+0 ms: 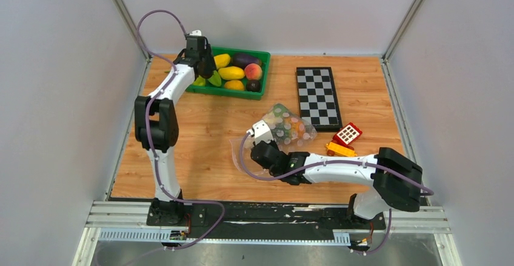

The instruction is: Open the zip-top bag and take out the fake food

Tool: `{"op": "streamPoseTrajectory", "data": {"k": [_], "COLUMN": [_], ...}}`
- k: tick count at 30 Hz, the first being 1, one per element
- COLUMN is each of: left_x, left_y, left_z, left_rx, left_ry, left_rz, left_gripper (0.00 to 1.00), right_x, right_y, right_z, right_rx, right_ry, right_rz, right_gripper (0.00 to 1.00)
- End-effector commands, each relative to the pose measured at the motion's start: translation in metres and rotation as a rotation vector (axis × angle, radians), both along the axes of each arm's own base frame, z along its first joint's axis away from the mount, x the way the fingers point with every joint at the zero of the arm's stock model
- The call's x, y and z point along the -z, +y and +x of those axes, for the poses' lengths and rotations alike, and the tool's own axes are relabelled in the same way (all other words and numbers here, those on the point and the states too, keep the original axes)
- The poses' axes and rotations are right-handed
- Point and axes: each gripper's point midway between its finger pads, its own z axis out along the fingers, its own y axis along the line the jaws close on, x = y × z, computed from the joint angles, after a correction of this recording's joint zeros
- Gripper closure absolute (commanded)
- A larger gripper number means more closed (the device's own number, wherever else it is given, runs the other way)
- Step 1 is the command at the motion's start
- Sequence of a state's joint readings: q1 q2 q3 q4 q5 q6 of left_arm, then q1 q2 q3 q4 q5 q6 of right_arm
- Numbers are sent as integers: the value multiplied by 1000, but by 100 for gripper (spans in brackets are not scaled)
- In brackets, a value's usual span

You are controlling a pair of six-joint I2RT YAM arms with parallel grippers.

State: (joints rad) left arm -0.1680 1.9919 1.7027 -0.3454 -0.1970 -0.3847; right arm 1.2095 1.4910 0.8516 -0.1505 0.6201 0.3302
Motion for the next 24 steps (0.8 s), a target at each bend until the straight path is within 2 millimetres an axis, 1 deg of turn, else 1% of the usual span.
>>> {"op": "streamPoseTrajectory", "data": {"k": [1, 5, 7, 9, 11, 13, 15, 16, 17, 18, 20, 22, 24], "left_x": [14, 55, 66, 69, 65, 52, 36, 23, 16, 1, -18, -35, -50], "left_y": [5, 13, 15, 15, 13, 10, 5, 2, -1, -4, -9, -13, -20], "left_z": [29, 34, 34, 33, 31, 29, 26, 23, 21, 17, 8, -5, -21], "left_rx": [3, -13, -14, -6, 6, 20, 39, 54, 64, 75, 93, 109, 129], "left_ry": [15, 90, 116, 125, 120, 101, 77, 57, 50, 29, 3, -13, -29], "left_rz": [8, 69, 91, 96, 91, 74, 47, 28, 14, -2, -31, -65, -108], "left_gripper": [72, 69, 65, 57, 43, 31, 22, 19, 17, 15, 10, 7, 6], "right_x": [-5, -2, 0, 0, 0, -2, -4, -5, -6, -7, -11, -13, -16], "right_y": [10, 11, 11, 12, 11, 11, 11, 11, 11, 11, 11, 11, 10], "right_z": [5, 7, 8, 7, 8, 8, 8, 8, 8, 8, 9, 9, 10], "right_rx": [-18, -18, -18, -19, -16, -16, -15, -14, -15, -15, -17, -20, -16], "right_ry": [-24, -23, -21, -19, -19, -19, -22, -22, -23, -24, -28, -34, -43], "right_rz": [14, 1, -3, -4, -4, -3, 1, 3, 4, 6, 10, 6, 1], "right_gripper": [100, 100, 100, 100, 100, 100, 100, 100, 100, 100, 100, 100, 100]}}
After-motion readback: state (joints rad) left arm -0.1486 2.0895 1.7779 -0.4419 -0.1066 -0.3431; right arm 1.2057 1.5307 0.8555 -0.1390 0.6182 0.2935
